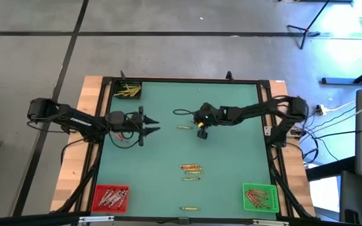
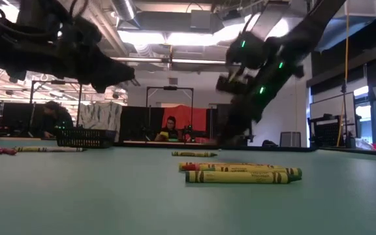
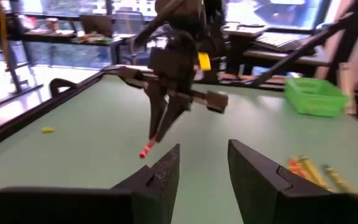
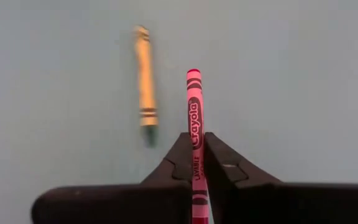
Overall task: Sort crayons
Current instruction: Put the red crayon into the green bin, then put the green crayon into the black bin
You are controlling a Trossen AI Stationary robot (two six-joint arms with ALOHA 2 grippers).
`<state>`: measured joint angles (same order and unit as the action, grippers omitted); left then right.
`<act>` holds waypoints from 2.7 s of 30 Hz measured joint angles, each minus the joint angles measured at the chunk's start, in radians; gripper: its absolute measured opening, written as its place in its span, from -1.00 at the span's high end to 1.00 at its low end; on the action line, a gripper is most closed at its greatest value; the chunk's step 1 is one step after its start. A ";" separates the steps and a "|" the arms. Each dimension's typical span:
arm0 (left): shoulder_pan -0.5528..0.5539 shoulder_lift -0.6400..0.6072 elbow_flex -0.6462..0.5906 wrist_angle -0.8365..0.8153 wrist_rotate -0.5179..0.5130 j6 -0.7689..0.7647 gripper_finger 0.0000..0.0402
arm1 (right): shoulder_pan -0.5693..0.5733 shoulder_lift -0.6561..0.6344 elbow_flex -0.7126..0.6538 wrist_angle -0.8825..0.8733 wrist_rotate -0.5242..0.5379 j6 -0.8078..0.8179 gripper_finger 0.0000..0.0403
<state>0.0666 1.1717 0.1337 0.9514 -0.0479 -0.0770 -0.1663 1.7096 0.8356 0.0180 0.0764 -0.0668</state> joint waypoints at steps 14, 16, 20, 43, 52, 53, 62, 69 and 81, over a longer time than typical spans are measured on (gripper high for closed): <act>-0.279 0.056 0.021 0.103 -0.251 -0.058 0.40 | 0.346 -0.337 0.002 -0.395 0.068 0.202 0.95; -0.309 0.087 0.049 0.105 -0.275 -0.069 0.40 | 0.414 -0.366 0.002 -0.438 0.090 0.252 0.96; -0.353 0.179 0.120 0.103 -0.297 -0.071 0.40 | 0.552 -0.411 0.002 -0.506 0.125 0.387 0.95; -0.398 0.570 0.474 0.078 -0.299 -0.051 0.40 | 1.318 -0.443 0.003 -0.578 0.230 1.445 0.93; -0.425 0.579 0.507 0.078 -0.302 -0.051 0.40 | 1.481 -0.363 0.004 -0.632 0.228 1.765 0.93; -0.425 0.579 0.507 0.082 -0.302 -0.051 0.40 | 1.492 -0.348 0.004 -0.633 0.228 1.787 0.93; -0.425 0.579 0.507 0.082 -0.333 -0.051 0.40 | 1.495 -0.300 0.004 -0.688 0.223 1.931 0.64; -0.424 0.579 0.507 0.074 -0.335 -0.050 0.40 | 1.380 -0.423 0.003 -0.749 0.231 1.789 0.18; -0.354 0.579 0.507 0.067 -0.359 0.034 0.40 | 1.016 -0.456 0.003 -0.801 0.495 1.120 0.09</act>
<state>-0.2878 1.7508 0.6407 1.0184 -0.4069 -0.0432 0.8499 1.2541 0.8387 -0.7833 0.5712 1.0533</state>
